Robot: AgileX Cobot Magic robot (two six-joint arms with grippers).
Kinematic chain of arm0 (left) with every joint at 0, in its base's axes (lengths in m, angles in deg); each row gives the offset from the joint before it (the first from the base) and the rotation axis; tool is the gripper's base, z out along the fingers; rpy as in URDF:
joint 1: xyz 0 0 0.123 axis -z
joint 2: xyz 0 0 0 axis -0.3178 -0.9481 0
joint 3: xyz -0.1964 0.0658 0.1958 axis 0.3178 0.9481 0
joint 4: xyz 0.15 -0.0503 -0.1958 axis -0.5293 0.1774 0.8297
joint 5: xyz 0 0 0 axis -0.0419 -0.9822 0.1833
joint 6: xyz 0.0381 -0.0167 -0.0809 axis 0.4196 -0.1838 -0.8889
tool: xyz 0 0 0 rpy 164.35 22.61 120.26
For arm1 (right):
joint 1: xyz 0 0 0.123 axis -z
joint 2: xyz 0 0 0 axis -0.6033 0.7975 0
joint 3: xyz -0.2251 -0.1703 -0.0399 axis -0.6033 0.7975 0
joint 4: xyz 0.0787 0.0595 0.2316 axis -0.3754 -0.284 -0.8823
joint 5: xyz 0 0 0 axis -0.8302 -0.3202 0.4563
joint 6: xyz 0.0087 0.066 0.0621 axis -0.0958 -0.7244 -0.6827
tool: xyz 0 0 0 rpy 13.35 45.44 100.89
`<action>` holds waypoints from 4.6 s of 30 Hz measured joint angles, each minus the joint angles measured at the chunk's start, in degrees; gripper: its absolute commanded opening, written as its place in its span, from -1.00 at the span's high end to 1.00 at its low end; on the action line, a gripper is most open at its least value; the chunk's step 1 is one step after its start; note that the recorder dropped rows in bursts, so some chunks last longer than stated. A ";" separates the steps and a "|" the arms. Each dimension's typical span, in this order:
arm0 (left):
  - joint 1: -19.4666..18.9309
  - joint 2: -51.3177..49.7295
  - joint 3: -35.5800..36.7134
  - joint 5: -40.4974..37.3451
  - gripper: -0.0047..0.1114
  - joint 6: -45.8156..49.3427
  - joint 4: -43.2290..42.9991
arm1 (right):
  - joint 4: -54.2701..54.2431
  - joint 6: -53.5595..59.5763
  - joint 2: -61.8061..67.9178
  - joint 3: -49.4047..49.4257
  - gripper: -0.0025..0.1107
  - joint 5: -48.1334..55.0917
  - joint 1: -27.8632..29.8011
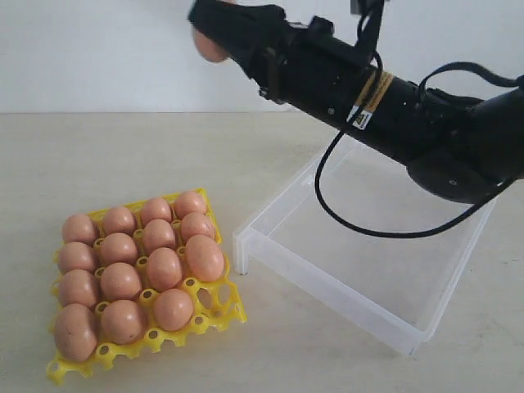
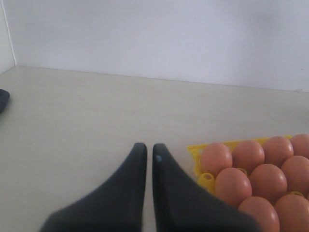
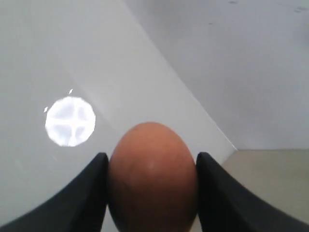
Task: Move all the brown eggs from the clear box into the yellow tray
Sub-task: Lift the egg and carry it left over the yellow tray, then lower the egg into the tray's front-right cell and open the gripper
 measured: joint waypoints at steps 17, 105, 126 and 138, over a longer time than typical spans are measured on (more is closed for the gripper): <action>0.00 0.00 0.00 0.00 0.85 0.00 0.00 | 46.28 2.66 4.70 0.00 0.96 3.50 -3.49; 0.00 0.00 0.00 0.00 0.85 0.00 0.00 | -0.29 32.65 8.44 16.10 0.95 21.01 -12.82; 0.00 0.00 0.00 0.00 0.85 0.00 0.00 | 0.36 34.47 9.00 16.10 0.95 20.00 -12.82; 0.00 0.00 0.00 0.00 0.85 0.00 0.00 | 0.40 34.87 9.00 16.10 0.14 20.12 -12.82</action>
